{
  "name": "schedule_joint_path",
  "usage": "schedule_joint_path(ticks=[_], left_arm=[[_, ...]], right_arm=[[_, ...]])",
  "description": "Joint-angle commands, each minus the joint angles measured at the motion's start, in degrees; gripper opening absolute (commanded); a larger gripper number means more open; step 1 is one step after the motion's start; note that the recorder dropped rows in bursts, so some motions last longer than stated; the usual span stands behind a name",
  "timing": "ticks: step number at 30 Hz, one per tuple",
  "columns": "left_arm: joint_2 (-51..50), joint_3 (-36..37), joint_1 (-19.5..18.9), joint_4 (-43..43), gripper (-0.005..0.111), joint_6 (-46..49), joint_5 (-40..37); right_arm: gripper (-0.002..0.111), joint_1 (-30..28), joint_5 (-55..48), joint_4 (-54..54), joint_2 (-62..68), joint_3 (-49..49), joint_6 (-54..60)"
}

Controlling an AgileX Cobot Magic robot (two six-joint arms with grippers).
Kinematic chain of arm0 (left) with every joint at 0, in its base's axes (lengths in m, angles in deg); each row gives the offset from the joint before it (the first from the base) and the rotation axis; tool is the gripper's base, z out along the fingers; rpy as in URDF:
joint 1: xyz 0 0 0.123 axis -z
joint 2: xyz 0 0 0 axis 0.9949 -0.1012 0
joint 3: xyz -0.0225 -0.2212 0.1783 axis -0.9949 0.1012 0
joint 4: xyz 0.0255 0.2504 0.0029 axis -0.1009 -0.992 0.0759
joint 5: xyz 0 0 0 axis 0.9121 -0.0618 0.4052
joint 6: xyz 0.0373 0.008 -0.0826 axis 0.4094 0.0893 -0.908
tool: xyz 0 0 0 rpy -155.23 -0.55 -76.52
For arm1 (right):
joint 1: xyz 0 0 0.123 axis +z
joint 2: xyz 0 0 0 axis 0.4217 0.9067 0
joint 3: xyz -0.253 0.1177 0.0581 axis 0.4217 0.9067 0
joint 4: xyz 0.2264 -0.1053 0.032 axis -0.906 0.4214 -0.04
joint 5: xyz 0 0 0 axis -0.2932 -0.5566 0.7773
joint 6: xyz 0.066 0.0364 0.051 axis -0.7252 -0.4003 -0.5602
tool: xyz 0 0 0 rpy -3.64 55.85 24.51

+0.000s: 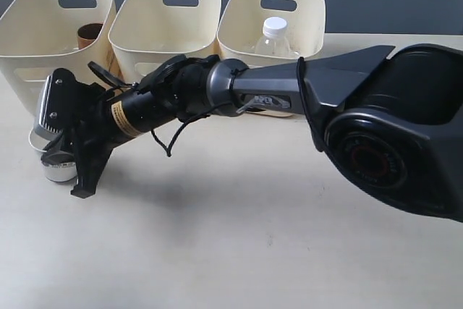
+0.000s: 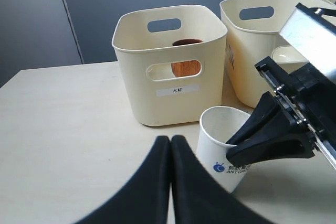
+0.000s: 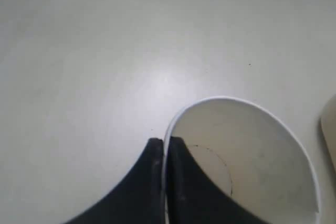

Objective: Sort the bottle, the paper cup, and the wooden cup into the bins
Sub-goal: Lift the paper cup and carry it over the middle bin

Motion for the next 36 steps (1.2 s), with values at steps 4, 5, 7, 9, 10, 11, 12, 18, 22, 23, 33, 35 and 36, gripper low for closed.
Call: schedule_joint_path(ticks=[4, 5, 7, 9, 10, 11, 12, 18, 22, 23, 33, 35, 36], left_arm=[[-0.19, -0.07, 0.16, -0.11, 0.000, -0.16, 0.79], [-0.19, -0.07, 0.16, -0.11, 0.000, -0.16, 0.79], [-0.19, -0.07, 0.16, -0.11, 0.000, -0.16, 0.79], [-0.19, -0.07, 0.16, -0.11, 0.000, -0.16, 0.79], [-0.19, -0.07, 0.16, -0.11, 0.000, -0.16, 0.79], [-0.19, -0.07, 0.16, -0.11, 0.000, -0.16, 0.79], [-0.19, -0.07, 0.16, -0.11, 0.000, -0.16, 0.79], [-0.19, -0.07, 0.16, -0.11, 0.000, -0.16, 0.79], [-0.19, -0.07, 0.16, -0.11, 0.000, -0.16, 0.79], [-0.19, -0.07, 0.16, -0.11, 0.000, -0.16, 0.79], [-0.19, -0.07, 0.16, -0.11, 0.000, -0.16, 0.79], [-0.19, -0.07, 0.16, -0.11, 0.000, -0.16, 0.79], [-0.19, -0.07, 0.16, -0.11, 0.000, -0.16, 0.79]], right_arm=[[0.000, -0.10, 0.71, -0.06, -3.52, 0.07, -0.63], [0.000, -0.10, 0.71, -0.06, -4.55, 0.07, -0.63], [0.000, -0.21, -0.03, -0.06, -8.14, 0.07, -0.92], [0.000, -0.48, -0.63, -0.06, -10.84, 0.07, -1.93], [0.000, -0.72, -0.31, -0.06, -12.27, 0.07, -2.40], [0.000, -1.37, -0.49, -0.06, -15.01, 0.07, -3.45], [0.000, -1.66, -0.49, -0.06, -16.27, 0.07, -3.89], [0.000, -6.70, -1.89, -0.06, -23.69, 0.07, -8.82], [0.000, -12.71, -5.37, -0.06, -23.54, 0.07, -12.54], [0.000, -14.05, -8.10, -0.06, -22.94, 0.07, -13.29], [0.000, -16.94, -21.95, -0.06, -11.08, 0.07, -14.60], [0.000, -16.94, -21.83, -0.06, -9.91, -0.06, -14.32], [0.000, -16.94, -21.86, -0.06, -9.37, -0.06, -14.10]])
